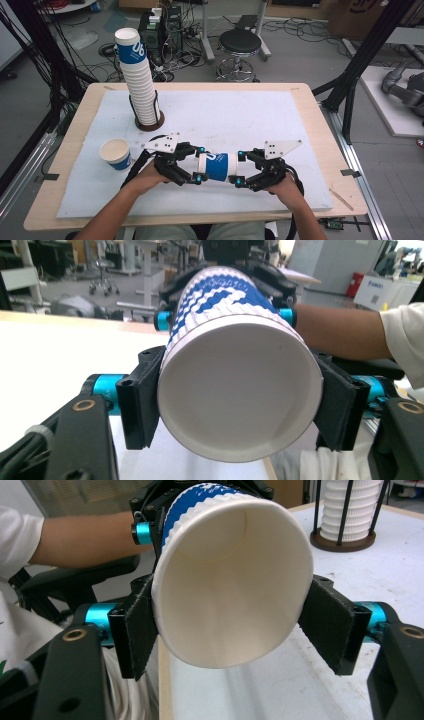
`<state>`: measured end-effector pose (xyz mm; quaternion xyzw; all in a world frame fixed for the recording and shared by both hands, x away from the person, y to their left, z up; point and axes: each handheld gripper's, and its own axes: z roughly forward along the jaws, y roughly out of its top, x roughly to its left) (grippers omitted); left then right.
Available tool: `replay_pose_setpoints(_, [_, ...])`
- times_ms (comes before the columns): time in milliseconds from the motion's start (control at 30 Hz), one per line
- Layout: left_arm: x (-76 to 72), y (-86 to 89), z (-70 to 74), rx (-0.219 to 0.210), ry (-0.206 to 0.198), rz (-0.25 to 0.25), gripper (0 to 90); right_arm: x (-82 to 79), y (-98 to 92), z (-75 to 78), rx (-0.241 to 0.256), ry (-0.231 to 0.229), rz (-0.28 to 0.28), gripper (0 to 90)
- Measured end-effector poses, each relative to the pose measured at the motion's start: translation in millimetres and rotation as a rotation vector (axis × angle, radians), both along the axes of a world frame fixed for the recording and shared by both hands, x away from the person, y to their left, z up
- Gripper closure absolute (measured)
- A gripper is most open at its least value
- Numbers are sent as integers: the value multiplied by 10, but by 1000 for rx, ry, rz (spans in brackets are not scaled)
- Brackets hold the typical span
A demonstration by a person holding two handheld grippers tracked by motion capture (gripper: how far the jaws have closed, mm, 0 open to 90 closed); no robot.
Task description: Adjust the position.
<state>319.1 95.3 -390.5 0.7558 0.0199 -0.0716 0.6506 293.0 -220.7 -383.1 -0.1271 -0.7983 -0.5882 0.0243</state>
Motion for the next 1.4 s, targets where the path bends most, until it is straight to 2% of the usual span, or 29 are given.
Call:
replay_pose_setpoints(67, [-19,-18,16,43,-6,15,276,-1,1,25,-19,1,4,286])
replay_pose_setpoints(133, [-25,-31,29,78,3,31,200,3,-5,52,-31,1,11,287])
replay_pose_setpoints(200, [-23,-19,32,88,15,40,173,7,-11,82,-52,-4,11,287])
replay_pose_setpoints(467, [-16,74,70,121,18,67,172,24,-52,225,-161,-21,11,287])
replay_pose_setpoints(633, [-15,80,136,188,-11,86,171,47,-60,312,-246,-37,7,287])
replay_pose_setpoints(733, [-11,59,182,217,-33,88,171,61,-37,361,-309,-49,9,286])
replay_pose_setpoints(833, [-5,32,204,230,-29,93,172,80,-2,405,-366,-61,12,286])
replay_pose_setpoints(1000, [8,-25,233,258,-44,87,171,106,83,485,-465,-80,27,286])
replay_pose_setpoints(1067, [7,-51,236,265,-41,87,171,111,114,515,-493,-84,30,286])
replay_pose_setpoints(1400, [13,-206,227,353,-65,59,172,135,285,624,-606,-119,63,286])
